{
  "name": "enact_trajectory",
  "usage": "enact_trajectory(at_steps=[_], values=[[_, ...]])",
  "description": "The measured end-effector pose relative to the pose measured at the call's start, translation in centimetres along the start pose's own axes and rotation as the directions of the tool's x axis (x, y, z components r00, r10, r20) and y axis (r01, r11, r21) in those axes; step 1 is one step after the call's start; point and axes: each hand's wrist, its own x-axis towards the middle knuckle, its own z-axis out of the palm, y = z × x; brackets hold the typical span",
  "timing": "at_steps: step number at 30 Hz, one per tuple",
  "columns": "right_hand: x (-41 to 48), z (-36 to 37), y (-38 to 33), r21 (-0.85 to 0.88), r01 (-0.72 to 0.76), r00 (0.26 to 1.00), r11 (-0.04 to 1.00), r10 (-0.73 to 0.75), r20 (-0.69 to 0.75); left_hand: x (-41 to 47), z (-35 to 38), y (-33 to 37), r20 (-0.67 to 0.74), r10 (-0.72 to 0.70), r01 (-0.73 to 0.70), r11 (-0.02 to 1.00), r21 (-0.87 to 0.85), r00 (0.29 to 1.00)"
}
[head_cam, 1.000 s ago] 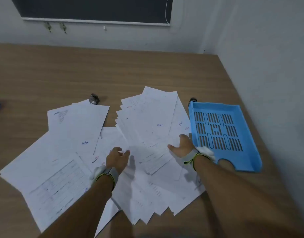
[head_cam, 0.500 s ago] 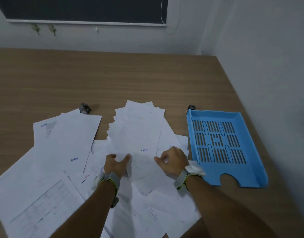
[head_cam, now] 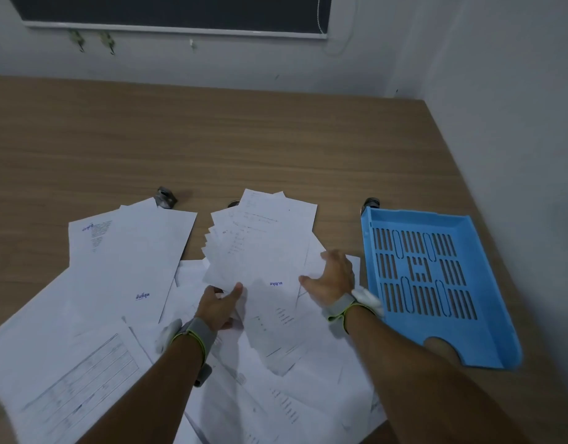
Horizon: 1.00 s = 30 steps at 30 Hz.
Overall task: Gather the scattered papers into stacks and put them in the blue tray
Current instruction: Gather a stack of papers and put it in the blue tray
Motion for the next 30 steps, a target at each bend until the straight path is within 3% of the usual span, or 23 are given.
enact_trajectory(at_steps=[3,5,8,12,16,18,23,27,30], values=[[1.0,-0.3,-1.1,0.089,-0.056,0.998,0.995,0.054,0.027,0.0,0.1,0.0,0.017,-0.014,0.014,1.0,-0.005,1.0],[1.5,-0.4,-1.6,0.061,-0.072,0.997,0.996,0.069,0.043,0.2,0.2,-0.1,0.008,-0.012,0.012,1.0,0.024,1.0],[2.0,0.0,-2.1,-0.105,-0.081,0.989,0.991,0.093,0.113,0.3,0.1,-0.1,-0.001,-0.012,0.012,0.998,0.064,1.0],[2.5,0.3,-2.3,-0.36,-0.03,0.968,0.933,0.117,0.221,0.5,-0.3,0.0,0.026,-0.08,0.081,0.996,-0.031,0.996],[3.2,-1.4,-2.0,-0.263,0.033,0.965,0.964,0.038,0.258,0.8,-0.6,-0.2,0.02,-0.105,0.106,0.993,-0.044,0.994],[2.9,-1.7,-2.3,-0.309,0.095,0.966,0.946,-0.013,0.259,0.7,-0.2,-0.3,0.022,-0.074,0.074,0.997,-0.009,0.997],[3.0,-1.6,-3.3,-0.339,0.0,0.984,0.941,0.06,0.167,0.5,1.0,-0.5,0.018,0.021,-0.021,0.999,0.034,1.0],[3.7,-1.7,-3.1,-0.209,-0.003,0.908,0.978,0.09,0.409,0.7,0.9,-0.8,-0.044,0.039,-0.037,0.998,0.041,0.998],[3.2,-1.3,-2.9,-0.076,-0.029,0.905,0.997,0.058,0.422,0.6,0.7,-0.7,-0.036,0.113,-0.109,0.989,0.102,0.993]])
